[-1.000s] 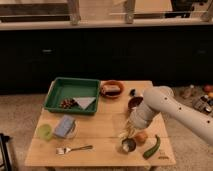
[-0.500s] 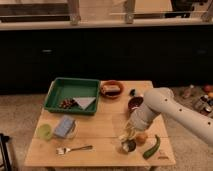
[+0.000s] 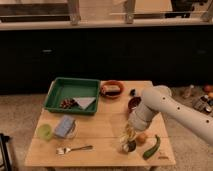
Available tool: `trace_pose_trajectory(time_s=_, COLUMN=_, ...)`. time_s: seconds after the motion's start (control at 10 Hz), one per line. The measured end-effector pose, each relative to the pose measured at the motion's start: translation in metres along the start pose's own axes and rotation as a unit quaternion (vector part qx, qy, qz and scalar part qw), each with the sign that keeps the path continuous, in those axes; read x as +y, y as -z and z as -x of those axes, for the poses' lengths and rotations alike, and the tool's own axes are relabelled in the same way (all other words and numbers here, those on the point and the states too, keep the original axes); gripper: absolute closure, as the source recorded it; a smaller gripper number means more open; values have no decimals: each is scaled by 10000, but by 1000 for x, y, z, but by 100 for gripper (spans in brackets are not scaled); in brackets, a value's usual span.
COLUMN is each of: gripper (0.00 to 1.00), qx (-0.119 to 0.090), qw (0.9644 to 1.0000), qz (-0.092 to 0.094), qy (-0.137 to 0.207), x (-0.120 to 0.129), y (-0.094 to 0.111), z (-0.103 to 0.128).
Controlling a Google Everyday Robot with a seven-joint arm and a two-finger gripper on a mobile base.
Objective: Place banana in metal cup
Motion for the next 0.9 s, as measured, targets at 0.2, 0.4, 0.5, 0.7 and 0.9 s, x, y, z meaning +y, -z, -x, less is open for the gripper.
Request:
trace_pose_trajectory(time_s=0.2, gripper=100, qx=-29, qw=9989, qz=144, qy=450, x=5, y=2, z=2)
trace_pose_trajectory(time_s=0.4, gripper=100, qx=-80, qw=9956, qz=297, qy=883, x=12, y=3, z=2)
trace_pose_trajectory(time_s=0.5, gripper=100, qx=-105, qw=9941, qz=353, qy=1023, x=13, y=3, z=2)
trace_pose_trajectory(time_s=0.7, gripper=100, qx=-170, qw=9894, qz=522, qy=1343, x=17, y=1, z=5)
trace_pose_trajectory(time_s=0.9, gripper=100, qx=-205, qw=9857, qz=666, qy=1535, x=20, y=-1, z=7)
